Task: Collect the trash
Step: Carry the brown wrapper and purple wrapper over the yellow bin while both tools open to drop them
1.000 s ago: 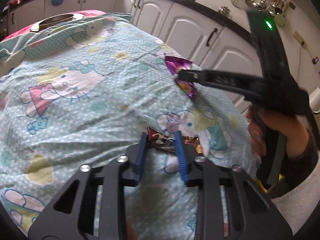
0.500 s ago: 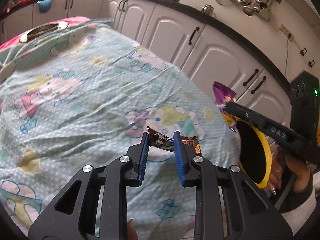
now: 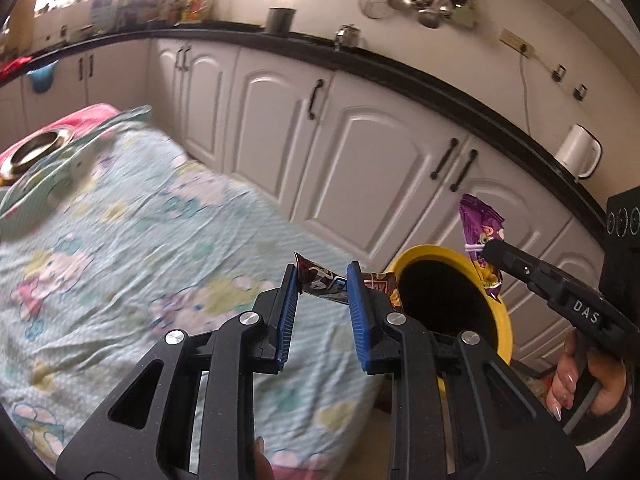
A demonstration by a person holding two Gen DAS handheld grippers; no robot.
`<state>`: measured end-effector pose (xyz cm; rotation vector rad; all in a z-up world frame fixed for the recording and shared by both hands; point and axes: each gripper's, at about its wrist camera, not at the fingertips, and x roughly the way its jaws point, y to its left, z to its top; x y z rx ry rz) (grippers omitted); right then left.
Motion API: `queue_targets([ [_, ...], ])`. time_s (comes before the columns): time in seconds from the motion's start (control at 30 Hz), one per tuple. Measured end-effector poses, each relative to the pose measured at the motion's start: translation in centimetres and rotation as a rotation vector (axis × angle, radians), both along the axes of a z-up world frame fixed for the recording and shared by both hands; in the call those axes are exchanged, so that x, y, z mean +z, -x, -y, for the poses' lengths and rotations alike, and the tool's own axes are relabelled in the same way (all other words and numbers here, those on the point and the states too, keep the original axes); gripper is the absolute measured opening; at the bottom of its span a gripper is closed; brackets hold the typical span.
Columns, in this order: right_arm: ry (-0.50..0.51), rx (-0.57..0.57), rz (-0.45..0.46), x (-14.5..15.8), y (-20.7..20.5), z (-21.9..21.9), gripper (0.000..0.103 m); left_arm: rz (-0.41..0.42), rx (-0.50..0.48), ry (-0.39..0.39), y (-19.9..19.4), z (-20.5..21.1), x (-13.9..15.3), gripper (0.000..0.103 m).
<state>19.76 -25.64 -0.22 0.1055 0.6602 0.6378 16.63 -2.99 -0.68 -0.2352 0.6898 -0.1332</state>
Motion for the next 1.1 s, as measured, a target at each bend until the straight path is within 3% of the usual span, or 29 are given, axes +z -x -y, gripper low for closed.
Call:
queue_targets([
  [0.63,-0.023,-0.202,0.052,0.7,3.1,10.6,0.016,0.036,-0.146,-0.047,-1.8,8.3,1.6,0.018],
  [1.1,0.005,-0.277,-0.008,-2.4,4.3,14.3,0.016,0.012,-0.237,-0.075,-3.5,13.5,0.1,0.018],
])
